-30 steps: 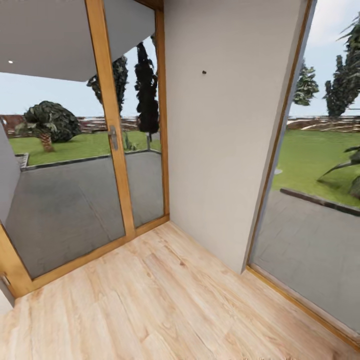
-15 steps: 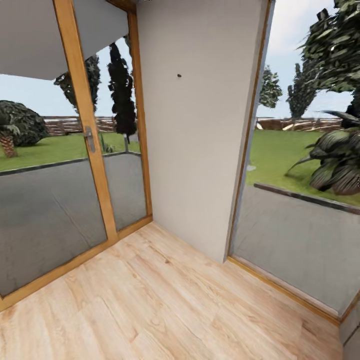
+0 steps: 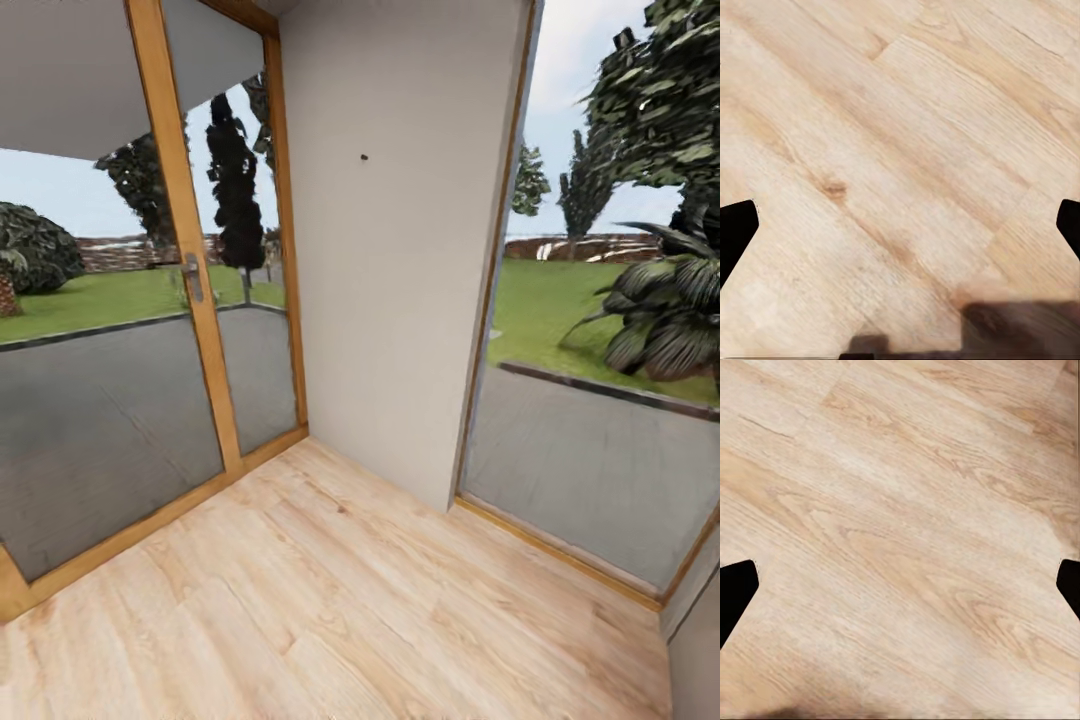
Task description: Pick up the poster from the kitchen countertop and hang it on one of the wall nails in the kitchen.
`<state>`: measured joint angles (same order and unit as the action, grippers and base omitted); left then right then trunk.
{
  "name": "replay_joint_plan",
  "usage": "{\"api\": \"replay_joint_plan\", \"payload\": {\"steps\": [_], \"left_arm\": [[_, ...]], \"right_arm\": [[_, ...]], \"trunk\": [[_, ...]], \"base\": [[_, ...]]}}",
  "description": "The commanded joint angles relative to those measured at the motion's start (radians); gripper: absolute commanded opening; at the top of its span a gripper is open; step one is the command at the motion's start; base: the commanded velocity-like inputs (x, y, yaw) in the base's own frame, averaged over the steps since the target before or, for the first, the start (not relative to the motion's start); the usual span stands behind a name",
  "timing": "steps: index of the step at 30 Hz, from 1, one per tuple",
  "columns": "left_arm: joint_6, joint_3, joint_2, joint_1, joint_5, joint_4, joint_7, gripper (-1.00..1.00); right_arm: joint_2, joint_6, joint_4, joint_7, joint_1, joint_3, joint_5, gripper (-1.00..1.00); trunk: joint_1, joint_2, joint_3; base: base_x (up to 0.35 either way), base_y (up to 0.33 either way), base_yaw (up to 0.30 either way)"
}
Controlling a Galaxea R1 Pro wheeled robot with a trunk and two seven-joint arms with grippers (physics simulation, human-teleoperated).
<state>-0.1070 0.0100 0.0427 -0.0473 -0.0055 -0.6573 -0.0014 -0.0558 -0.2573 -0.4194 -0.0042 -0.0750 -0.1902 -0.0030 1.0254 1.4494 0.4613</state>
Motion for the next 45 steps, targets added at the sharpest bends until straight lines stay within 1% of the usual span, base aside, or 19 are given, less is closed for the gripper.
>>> {"api": "replay_joint_plan", "payload": {"steps": [1, 6, 23, 26, 45], "left_arm": [[-0.002, 0.001, 0.0, 0.0, -0.001, -0.001, 0.0, 1.0], [-0.002, 0.002, 0.0, 0.0, -0.001, -0.001, 0.0, 1.0], [-0.002, 0.001, 0.0, 0.0, -0.002, -0.001, 0.0, 1.0], [-0.002, 0.001, 0.0, 0.0, -0.002, 0.0, 0.0, 1.0], [-0.002, -0.001, 0.0, 0.0, -0.002, 0.001, 0.0, 1.0]], "right_arm": [[0.0, -0.003, 0.001, 0.0, -0.001, -0.002, 0.0, 1.0], [0.001, -0.004, 0.001, 0.0, -0.001, -0.004, 0.0, 1.0], [0.001, -0.005, -0.001, -0.001, -0.001, -0.008, 0.0, 1.0], [0.0, -0.004, -0.001, -0.001, 0.0, -0.009, 0.0, 1.0], [-0.01, -0.002, 0.001, 0.001, -0.001, -0.009, -0.002, 1.0]], "trunk": [[0.0, 0.001, 0.001], [0.0, 0.001, 0.001], [0.0, 0.001, 0.001], [0.0, 0.001, 0.001], [0.0, 0.001, 0.001]], "base": [[-0.252, 0.231, -0.211], [-0.163, 0.15, -0.263], [-0.005, 0.005, -0.299], [-0.133, 0.0, -0.227], [-0.316, 0.0, -0.026]]}}
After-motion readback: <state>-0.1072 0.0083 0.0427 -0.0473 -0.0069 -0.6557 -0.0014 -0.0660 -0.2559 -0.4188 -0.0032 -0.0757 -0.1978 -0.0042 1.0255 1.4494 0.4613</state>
